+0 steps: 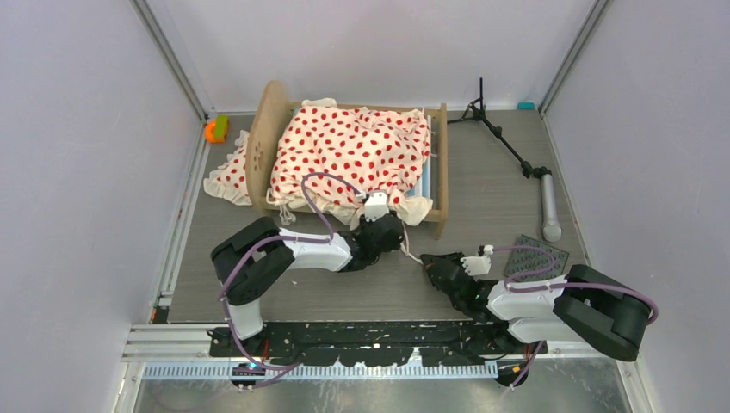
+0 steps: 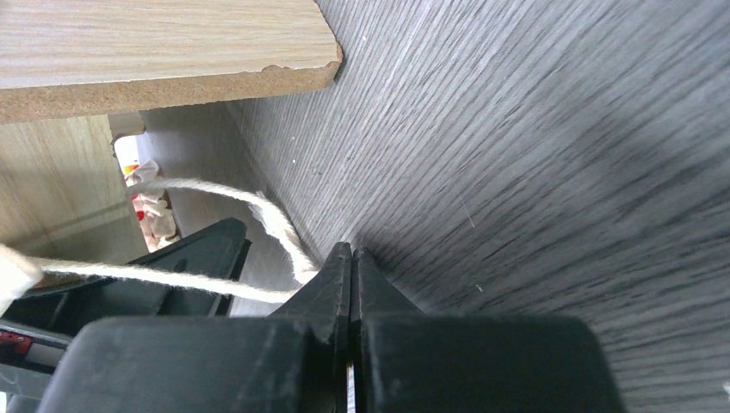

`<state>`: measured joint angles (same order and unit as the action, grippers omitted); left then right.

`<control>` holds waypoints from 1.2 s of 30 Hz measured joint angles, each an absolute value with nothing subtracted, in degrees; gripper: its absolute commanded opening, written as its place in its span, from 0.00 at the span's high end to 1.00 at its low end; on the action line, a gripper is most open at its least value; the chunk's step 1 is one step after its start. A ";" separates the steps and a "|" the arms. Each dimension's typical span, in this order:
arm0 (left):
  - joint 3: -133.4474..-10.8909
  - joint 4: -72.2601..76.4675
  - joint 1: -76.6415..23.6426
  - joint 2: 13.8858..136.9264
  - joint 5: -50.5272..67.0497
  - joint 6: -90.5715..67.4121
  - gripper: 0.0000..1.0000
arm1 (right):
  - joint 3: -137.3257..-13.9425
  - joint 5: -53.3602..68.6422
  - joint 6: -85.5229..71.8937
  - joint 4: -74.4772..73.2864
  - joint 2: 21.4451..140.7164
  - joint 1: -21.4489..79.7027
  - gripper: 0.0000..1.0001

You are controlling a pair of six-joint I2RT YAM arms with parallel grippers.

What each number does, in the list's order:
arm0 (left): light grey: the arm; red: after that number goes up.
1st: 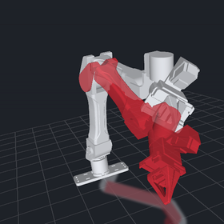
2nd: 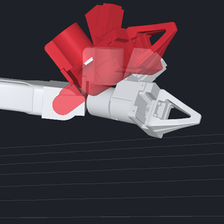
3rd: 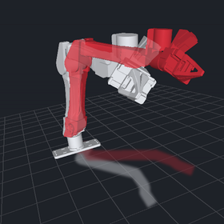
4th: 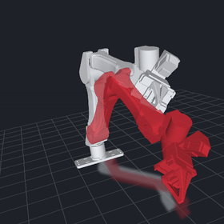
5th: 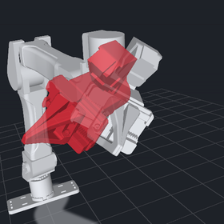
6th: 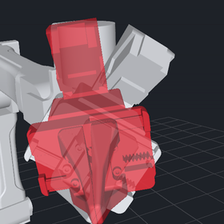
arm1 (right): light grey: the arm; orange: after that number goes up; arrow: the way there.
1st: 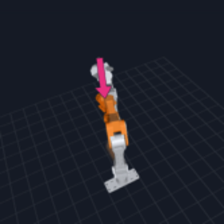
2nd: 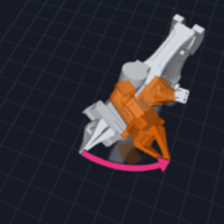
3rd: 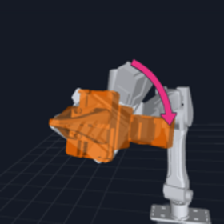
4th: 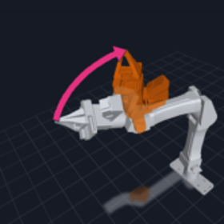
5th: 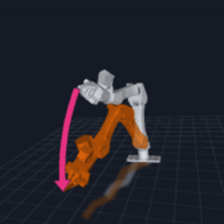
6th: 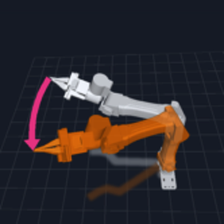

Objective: Set up the pet bed
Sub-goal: Tie the ropes to the bed frame.

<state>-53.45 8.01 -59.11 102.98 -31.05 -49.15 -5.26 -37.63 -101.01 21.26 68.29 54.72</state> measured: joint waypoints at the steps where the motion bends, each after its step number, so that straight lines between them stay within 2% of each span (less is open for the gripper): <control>1: -53.56 7.94 -59.22 103.35 -31.05 -49.32 0.51 | -5.26 -37.63 -101.01 21.26 68.29 54.68 1.00; 13: -55.94 7.14 -59.59 105.65 -31.05 -50.59 0.51 | -5.26 -37.52 -100.99 21.30 68.27 54.63 1.00; 18: -57.21 6.13 -59.61 106.69 -31.09 -50.63 0.56 | -5.15 -37.41 -100.99 21.41 68.20 54.63 1.00; 29: -57.95 5.23 -59.61 107.68 -32.08 -50.72 0.74 | -4.82 -37.39 -100.97 20.80 66.83 54.63 1.00; 36: -57.80 5.26 -59.68 107.77 -31.90 -50.98 0.93 | -4.82 -37.39 -100.99 20.10 66.24 54.63 1.00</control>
